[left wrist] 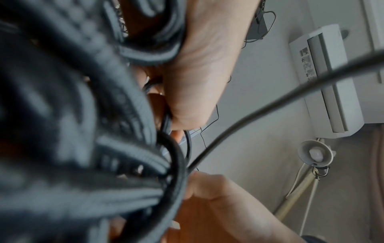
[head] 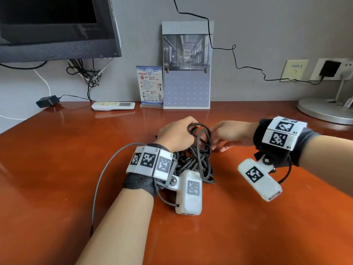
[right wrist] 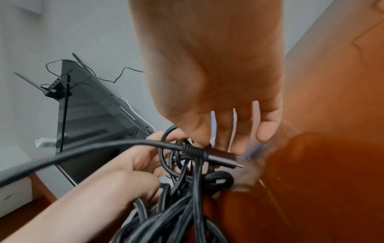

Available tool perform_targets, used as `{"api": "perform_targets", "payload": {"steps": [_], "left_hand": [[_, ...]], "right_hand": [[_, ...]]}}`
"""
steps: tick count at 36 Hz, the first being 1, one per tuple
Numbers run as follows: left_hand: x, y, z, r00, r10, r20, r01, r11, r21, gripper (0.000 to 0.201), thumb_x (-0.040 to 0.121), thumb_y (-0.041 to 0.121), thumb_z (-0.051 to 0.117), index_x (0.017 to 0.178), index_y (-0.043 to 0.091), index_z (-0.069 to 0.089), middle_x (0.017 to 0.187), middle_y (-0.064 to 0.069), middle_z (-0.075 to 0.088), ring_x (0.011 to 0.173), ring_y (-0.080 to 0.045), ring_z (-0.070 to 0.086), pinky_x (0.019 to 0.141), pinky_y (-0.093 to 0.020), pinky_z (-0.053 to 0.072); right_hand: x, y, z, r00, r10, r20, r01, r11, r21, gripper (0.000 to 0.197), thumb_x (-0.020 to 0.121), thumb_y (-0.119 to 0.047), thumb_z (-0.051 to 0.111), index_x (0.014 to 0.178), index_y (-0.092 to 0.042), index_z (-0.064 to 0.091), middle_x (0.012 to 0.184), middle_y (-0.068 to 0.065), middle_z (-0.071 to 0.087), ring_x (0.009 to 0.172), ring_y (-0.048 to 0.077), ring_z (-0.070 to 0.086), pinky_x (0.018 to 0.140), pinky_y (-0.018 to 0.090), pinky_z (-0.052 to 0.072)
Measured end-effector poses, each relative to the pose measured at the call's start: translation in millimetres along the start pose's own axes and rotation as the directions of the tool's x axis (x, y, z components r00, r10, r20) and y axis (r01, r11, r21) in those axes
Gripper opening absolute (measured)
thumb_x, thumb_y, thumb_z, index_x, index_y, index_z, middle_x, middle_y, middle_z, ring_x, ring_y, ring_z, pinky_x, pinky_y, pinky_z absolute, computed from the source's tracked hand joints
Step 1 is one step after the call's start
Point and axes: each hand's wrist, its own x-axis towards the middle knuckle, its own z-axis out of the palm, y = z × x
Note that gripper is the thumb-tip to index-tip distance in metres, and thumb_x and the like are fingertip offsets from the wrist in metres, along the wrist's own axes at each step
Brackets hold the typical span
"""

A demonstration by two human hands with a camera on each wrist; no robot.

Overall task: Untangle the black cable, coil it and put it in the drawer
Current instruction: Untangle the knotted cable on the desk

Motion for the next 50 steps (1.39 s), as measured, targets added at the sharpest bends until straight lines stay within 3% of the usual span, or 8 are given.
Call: {"api": "perform_targets", "payload": {"steps": [6,14,17,23,32,39,45,50], "left_hand": [[-3,2,-3,0.999,0.018,0.027,-0.018,1.0,0.008,0.038,0.086,0.007,0.041,0.114,0.032,0.049,0.071,0.014,0.048,0.08,-0.021,0.048,0.071,-0.028,0.033],[-4,4,0,0.999,-0.019,0.042,0.022,0.999,-0.05,0.039,0.084,0.011,0.045,0.105,0.044,0.044,0.108,0.017,0.061,0.101,-0.015,0.057,0.084,-0.031,0.044],[-4,3,1,0.999,-0.014,0.036,0.016,0.998,-0.056,0.04,0.084,0.01,0.044,0.105,0.044,0.044,0.108,0.018,0.059,0.102,-0.014,0.056,0.082,-0.029,0.04],[-2,4,1,0.998,-0.038,0.047,0.039,0.999,-0.017,0.039,0.086,0.012,0.044,0.114,0.039,0.047,0.098,0.019,0.059,0.089,-0.015,0.056,0.078,-0.029,0.041],[-7,9,-1,0.996,-0.024,0.086,0.027,0.999,-0.041,0.053,0.079,0.001,0.036,0.111,0.043,0.045,0.111,0.013,0.061,0.096,-0.018,0.057,0.077,-0.03,0.042],[-7,13,1,0.992,0.008,0.129,-0.005,1.0,-0.019,0.056,0.083,0.001,0.039,0.118,0.044,0.045,0.098,0.016,0.057,0.092,-0.016,0.053,0.067,-0.027,0.035],[-9,16,2,0.992,0.008,0.123,-0.005,1.0,-0.021,0.055,0.083,0.004,0.04,0.12,0.044,0.045,0.093,0.024,0.053,0.096,-0.015,0.051,0.075,-0.027,0.033],[-8,14,4,0.995,-0.001,0.104,0.006,0.999,-0.041,0.055,0.079,0.002,0.038,0.113,0.044,0.047,0.108,0.016,0.059,0.101,-0.016,0.056,0.078,-0.028,0.039]], "right_hand": [[4,-5,-1,0.98,-0.075,-0.184,0.028,0.969,-0.247,0.015,0.095,-0.016,0.054,0.091,-0.008,0.066,0.071,0.003,0.06,0.061,0.012,0.053,0.056,0.018,0.044],[15,-14,-19,0.7,-0.635,-0.326,-0.027,0.433,-0.901,0.03,0.088,0.005,0.044,0.113,-0.006,0.058,0.105,0.011,0.062,0.1,0.031,0.051,0.071,0.033,0.032],[18,-13,-22,0.705,-0.593,-0.389,0.04,0.581,-0.813,0.024,0.089,-0.003,0.048,0.107,-0.01,0.062,0.103,0.01,0.064,0.099,0.031,0.053,0.072,0.033,0.039],[8,-15,-28,0.942,-0.191,-0.278,0.152,0.976,-0.156,0.021,0.095,-0.009,0.043,0.086,-0.005,0.062,0.085,0.01,0.069,0.085,0.021,0.053,0.085,0.035,0.044],[-14,-26,-75,0.967,-0.252,0.041,0.25,0.967,0.046,0.017,0.059,-0.007,0.046,0.071,-0.002,0.056,0.059,0.0,0.056,0.054,0.011,0.051,0.053,0.015,0.045],[-18,-29,-95,0.972,0.101,0.211,-0.051,0.972,-0.231,0.007,0.048,-0.018,0.062,0.054,-0.014,0.062,0.063,0.005,0.057,0.045,0.008,0.047,0.045,0.019,0.033],[-16,-40,-77,0.989,0.036,-0.141,-0.141,0.468,-0.872,0.015,0.084,-0.016,0.06,0.074,-0.018,0.071,0.069,0.002,0.064,0.067,0.013,0.055,0.06,0.023,0.037],[-27,-38,-92,0.966,-0.222,-0.13,0.177,0.942,-0.287,0.024,0.077,-0.008,0.051,0.054,-0.007,0.043,0.044,0.003,0.038,0.042,0.014,0.038,0.056,0.023,0.042]]}}
